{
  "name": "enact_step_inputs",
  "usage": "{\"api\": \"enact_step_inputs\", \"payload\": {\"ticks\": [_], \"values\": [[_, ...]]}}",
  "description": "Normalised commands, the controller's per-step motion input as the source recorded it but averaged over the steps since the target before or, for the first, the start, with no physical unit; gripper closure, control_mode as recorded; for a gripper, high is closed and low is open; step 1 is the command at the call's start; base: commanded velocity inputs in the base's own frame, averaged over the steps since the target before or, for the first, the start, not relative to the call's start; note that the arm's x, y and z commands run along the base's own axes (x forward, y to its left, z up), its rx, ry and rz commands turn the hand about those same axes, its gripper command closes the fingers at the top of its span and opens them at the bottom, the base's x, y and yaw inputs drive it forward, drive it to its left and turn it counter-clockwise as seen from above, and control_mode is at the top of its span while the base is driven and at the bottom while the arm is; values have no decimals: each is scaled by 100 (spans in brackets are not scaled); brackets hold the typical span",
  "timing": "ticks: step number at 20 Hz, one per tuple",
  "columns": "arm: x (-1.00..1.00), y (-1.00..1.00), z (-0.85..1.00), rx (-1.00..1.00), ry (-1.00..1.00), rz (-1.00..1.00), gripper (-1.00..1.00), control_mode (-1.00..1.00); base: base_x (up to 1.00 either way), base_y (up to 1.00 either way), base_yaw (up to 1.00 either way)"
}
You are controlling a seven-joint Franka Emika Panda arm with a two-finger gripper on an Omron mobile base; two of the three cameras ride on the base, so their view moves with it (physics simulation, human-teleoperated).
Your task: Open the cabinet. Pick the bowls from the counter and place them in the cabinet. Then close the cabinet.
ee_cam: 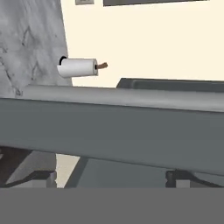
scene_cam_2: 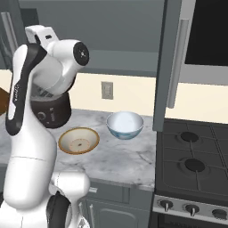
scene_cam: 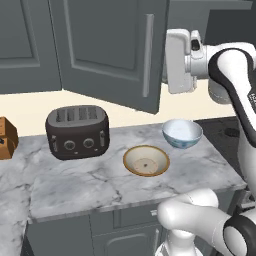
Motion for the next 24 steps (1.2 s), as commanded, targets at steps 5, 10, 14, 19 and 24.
{"api": "enact_step_inputs", "payload": {"ticks": [5,10,14,19,24], "values": [[-49,90,0,0,-2,7,-100,-100,0,0,0],[-36,100,-14,-2,0,6,-100,-100,0,0,0],[-25,100,-29,-3,0,4,-100,-100,0,0,0],[-3,98,-21,-1,0,0,-100,-100,0,0,0],[0,57,-2,-2,0,-1,-100,-100,0,0,0]]}}
